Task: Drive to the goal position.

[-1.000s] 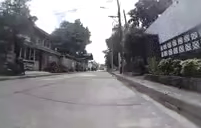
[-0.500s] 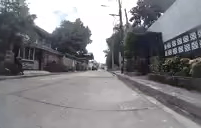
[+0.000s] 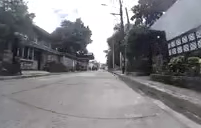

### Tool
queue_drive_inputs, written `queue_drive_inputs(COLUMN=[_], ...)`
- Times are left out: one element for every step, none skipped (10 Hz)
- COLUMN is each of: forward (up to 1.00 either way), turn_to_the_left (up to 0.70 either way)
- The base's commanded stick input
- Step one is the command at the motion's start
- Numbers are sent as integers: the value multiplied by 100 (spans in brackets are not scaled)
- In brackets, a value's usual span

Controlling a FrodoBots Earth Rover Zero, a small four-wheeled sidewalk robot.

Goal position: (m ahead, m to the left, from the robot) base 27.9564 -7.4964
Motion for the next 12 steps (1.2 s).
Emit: queue_drive_inputs(forward=[50, 50, 50, 50, 50, 50, 50, 50, 50, 50, 50, 50], turn_to_the_left=[0, 0, 0, 0, 0, 0, 0, 0, 0, 0, 0, 0])
